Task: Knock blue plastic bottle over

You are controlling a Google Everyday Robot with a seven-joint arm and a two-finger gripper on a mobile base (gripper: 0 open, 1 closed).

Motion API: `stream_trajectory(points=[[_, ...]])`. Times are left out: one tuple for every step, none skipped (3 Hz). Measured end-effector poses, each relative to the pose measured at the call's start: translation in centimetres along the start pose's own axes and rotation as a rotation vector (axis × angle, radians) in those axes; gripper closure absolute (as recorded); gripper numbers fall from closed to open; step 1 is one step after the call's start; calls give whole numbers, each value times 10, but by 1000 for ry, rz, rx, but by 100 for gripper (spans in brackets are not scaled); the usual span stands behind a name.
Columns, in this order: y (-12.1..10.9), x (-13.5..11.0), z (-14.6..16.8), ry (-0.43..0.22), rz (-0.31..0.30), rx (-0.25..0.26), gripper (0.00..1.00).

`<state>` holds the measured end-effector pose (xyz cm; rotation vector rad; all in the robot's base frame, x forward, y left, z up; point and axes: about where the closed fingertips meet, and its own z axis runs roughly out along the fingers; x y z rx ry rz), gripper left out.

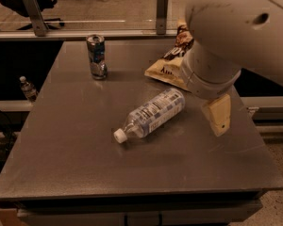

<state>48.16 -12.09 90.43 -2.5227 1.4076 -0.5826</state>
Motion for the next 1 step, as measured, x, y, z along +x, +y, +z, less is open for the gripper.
stream_trajectory(points=[[0,0,0,0,0,0,0]])
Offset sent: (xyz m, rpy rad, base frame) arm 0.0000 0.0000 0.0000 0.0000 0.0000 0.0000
